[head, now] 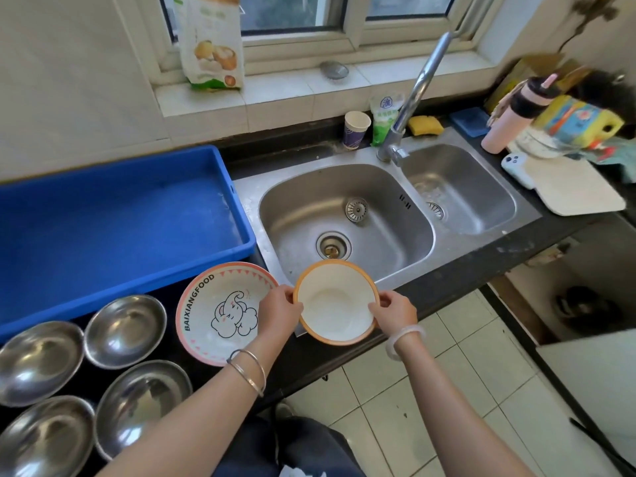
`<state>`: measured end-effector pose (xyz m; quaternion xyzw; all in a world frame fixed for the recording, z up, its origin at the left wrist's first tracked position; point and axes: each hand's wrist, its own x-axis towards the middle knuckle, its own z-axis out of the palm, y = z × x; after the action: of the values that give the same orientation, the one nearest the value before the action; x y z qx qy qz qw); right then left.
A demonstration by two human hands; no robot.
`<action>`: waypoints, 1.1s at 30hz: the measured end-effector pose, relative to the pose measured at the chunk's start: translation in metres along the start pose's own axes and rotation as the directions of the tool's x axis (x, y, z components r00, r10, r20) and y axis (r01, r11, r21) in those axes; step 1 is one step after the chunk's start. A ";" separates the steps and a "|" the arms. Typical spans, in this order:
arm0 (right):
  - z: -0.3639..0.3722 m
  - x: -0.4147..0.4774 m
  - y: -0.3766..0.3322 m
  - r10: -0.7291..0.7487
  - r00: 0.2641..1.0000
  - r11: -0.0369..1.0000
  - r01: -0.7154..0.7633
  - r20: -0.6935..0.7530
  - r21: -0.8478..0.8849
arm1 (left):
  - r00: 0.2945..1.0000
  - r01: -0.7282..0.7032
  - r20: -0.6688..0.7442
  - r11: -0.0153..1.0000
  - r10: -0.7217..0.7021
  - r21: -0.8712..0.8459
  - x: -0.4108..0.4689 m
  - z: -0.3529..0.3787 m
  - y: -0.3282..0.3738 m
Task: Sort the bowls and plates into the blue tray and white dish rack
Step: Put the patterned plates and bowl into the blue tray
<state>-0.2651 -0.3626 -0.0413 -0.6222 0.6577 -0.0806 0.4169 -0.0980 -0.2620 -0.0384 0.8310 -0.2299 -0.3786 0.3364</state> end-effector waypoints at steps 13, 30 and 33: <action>-0.011 -0.015 -0.015 -0.176 0.980 0.975 0.160 -0.093 -0.157 | 0.992 -0.039 -0.121 0.998 0.033 -0.042 -0.010 -0.028 -0.014; 0.127 0.003 -0.147 -0.263 0.746 0.570 0.631 0.612 -0.526 | 0.869 0.203 -0.423 0.964 -0.258 -0.171 -0.025 -0.093 -0.082; 0.131 0.010 -0.150 -0.272 0.722 0.554 0.658 0.636 -0.511 | 0.841 0.235 -0.424 0.932 -0.337 -0.276 -0.022 -0.092 -0.084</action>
<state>-0.0663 -0.3494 -0.0358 -0.8869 0.3106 0.2263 0.2564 -0.0283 -0.1564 -0.0444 0.8812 0.0267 -0.2372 0.4081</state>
